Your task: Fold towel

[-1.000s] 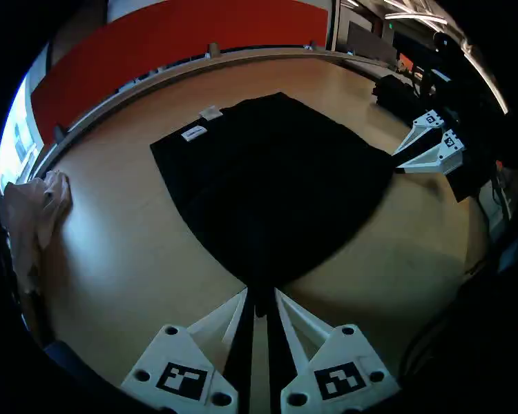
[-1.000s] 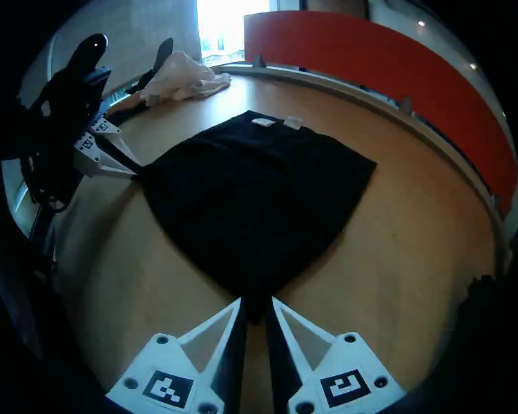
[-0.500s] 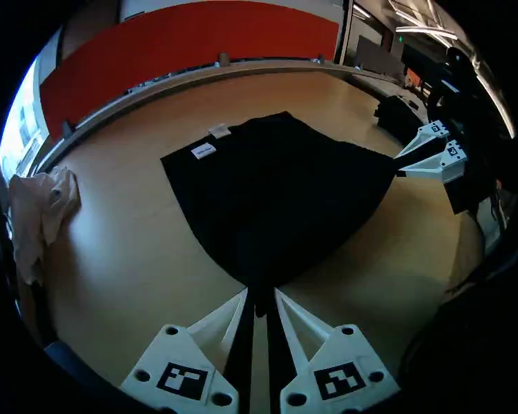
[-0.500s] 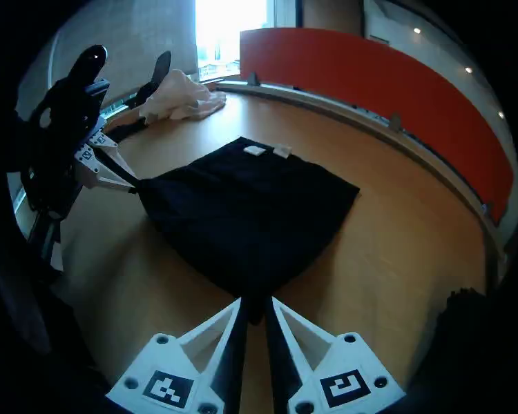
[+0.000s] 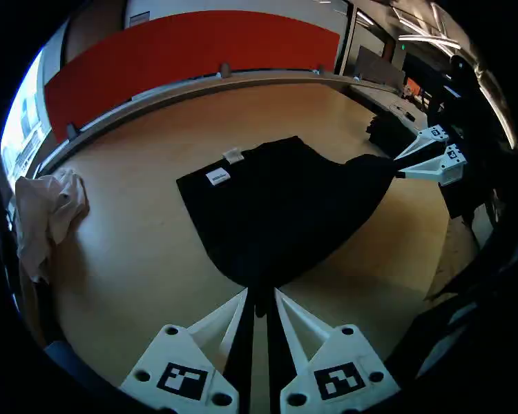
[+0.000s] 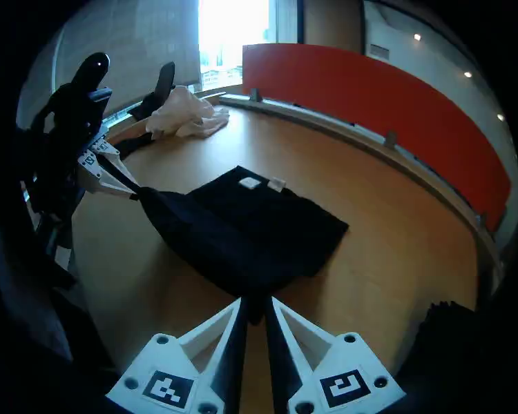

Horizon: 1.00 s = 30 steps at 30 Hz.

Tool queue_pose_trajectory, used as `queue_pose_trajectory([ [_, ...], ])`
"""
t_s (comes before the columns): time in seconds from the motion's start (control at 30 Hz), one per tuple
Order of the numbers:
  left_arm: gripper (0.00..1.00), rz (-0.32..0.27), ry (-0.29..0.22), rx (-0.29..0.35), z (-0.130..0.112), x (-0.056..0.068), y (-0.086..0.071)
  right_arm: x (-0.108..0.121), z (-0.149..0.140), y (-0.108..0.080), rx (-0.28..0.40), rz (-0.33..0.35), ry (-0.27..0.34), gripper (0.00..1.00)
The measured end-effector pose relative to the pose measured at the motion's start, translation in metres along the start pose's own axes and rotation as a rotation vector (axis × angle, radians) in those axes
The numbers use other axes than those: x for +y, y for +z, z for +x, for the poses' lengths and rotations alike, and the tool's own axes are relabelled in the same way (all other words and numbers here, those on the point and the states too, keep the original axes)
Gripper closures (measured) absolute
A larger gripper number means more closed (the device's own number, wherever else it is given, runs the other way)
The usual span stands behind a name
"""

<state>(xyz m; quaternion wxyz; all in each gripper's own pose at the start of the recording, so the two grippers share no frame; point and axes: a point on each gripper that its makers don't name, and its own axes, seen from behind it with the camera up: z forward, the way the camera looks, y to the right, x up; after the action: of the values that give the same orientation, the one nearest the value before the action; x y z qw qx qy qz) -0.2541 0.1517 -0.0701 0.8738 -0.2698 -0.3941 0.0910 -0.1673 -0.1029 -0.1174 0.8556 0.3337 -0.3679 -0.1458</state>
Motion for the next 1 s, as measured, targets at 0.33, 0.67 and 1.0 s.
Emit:
queue_pose_trajectory([
  [0.33,0.89,-0.006,-0.002,0.008,0.013,0.004,-0.022,-0.005,0.014,-0.020,-0.003,0.005,-0.028,0.83],
  [0.67,0.89,-0.017,-0.012,0.011,0.020,0.006,-0.036,-0.010,0.024,-0.034,0.004,0.013,-0.019,0.83],
  [1.0,0.89,-0.027,-0.032,0.019,0.023,0.009,-0.041,-0.013,0.028,-0.040,0.002,0.017,-0.022,0.83],
])
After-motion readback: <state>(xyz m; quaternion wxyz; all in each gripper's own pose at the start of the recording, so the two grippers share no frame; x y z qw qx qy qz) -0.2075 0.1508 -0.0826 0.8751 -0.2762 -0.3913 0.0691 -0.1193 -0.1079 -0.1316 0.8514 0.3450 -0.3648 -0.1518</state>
